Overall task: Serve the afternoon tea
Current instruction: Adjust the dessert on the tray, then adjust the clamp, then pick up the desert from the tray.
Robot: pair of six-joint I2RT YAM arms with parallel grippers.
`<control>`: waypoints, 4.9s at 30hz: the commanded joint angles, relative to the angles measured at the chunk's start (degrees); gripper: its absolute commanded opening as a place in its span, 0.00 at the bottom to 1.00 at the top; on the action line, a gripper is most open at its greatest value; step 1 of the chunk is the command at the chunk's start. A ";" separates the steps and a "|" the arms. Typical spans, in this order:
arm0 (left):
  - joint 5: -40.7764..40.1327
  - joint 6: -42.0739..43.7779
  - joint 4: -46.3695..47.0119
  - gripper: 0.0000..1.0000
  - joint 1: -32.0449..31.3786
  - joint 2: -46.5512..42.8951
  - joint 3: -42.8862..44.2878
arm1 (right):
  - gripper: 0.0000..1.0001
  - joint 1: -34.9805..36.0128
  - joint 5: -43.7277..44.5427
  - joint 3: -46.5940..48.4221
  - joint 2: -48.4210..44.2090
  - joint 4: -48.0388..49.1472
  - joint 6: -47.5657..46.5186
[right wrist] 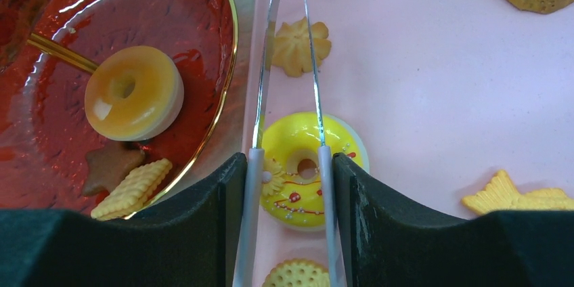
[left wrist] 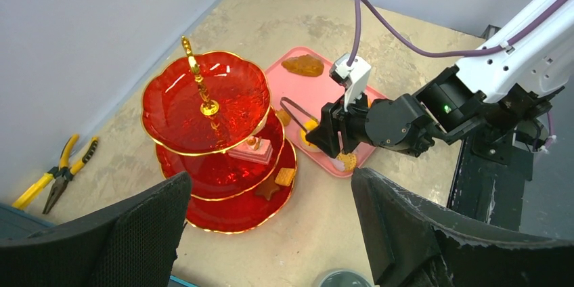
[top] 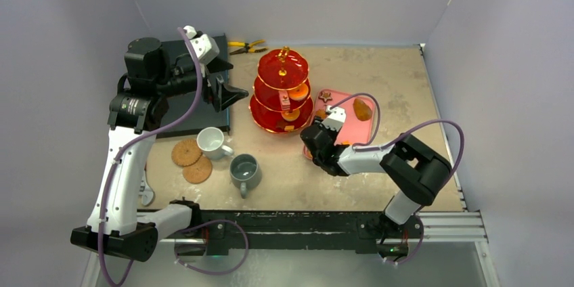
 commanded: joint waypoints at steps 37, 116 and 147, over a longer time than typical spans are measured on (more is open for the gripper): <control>2.30 1.02 0.02 0.88 -0.10 -0.70 -1.45 | 0.50 2.55 -1.20 -2.05 -16.74 1.33 -6.18; -13.76 -7.16 13.46 0.82 -20.76 10.12 3.12 | 0.40 2.46 -50.46 16.13 -26.98 3.79 -16.56; -37.46 -1.89 2.05 0.99 -20.23 6.03 5.30 | 0.50 2.18 -10.24 5.97 -23.50 -28.29 -3.28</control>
